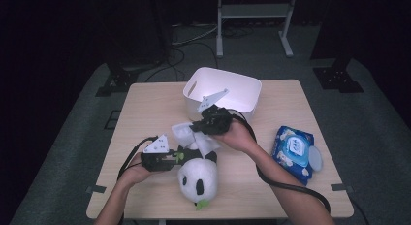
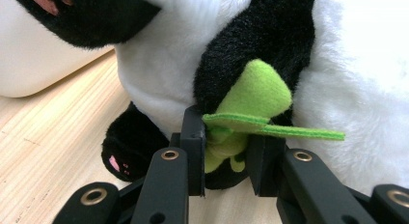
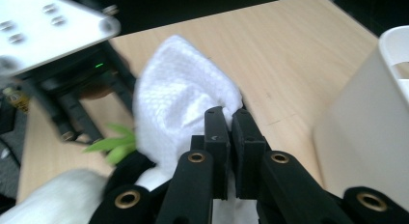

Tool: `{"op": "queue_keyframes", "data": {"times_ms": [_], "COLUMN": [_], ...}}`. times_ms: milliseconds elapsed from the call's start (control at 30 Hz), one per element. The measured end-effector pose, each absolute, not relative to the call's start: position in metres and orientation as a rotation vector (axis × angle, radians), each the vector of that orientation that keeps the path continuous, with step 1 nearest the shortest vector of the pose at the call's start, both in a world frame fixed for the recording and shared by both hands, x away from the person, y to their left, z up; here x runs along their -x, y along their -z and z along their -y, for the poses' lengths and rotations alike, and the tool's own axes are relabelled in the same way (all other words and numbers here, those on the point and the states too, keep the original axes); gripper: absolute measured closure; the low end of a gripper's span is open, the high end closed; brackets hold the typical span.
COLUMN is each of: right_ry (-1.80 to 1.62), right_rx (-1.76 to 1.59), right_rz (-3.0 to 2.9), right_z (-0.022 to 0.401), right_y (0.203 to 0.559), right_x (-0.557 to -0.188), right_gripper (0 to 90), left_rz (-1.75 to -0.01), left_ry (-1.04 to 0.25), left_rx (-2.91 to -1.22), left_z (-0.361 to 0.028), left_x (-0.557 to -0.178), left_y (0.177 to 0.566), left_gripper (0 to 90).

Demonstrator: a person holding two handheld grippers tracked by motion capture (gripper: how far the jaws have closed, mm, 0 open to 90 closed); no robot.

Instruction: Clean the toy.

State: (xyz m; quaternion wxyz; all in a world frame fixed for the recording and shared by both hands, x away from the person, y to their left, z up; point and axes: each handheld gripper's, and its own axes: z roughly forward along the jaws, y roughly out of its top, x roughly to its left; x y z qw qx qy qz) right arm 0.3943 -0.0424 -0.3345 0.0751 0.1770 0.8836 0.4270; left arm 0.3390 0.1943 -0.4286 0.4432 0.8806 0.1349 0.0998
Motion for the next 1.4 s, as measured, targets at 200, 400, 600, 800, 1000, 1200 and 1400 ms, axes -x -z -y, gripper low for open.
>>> {"op": "queue_keyframes", "data": {"times_ms": [200, 400, 600, 800, 1000, 1200, 1400], "right_ry": [-1.294, -1.331, -1.421, -1.421, -1.420, -1.425, -1.424], "right_rx": [-0.515, -0.405, -0.297, -0.275, -0.298, -0.301, -0.303], "right_rz": [-2.758, -2.900, -2.972, -2.980, -2.968, -2.953, -2.945], "right_z": [0.043, 0.055, 0.068, 0.075, 0.068, 0.066, 0.065], "right_y": [0.337, 0.335, 0.336, 0.342, 0.360, 0.361, 0.361], "right_x": [-0.396, -0.363, -0.328, -0.311, -0.312, -0.311, -0.310], "right_gripper": [86.1, 86.0, 86.0, 86.0, 86.1, 86.2, 86.2], "left_rz": [-0.333, -0.337, -0.348, -0.360, -0.355, -0.343, -0.324], "left_ry": [-0.247, -0.255, -0.258, -0.243, -0.242, -0.251, -0.256], "left_rx": [-2.188, -2.218, -2.249, -2.260, -2.326, -2.346, -2.346], "left_z": [-0.195, -0.196, -0.200, -0.202, -0.204, -0.213, -0.214], "left_x": [-0.338, -0.337, -0.335, -0.334, -0.330, -0.325, -0.320], "left_y": [0.428, 0.426, 0.425, 0.425, 0.415, 0.400, 0.388], "left_gripper": [70.9, 70.0, 69.9, 69.9, 67.2, 63.9, 62.1]}}
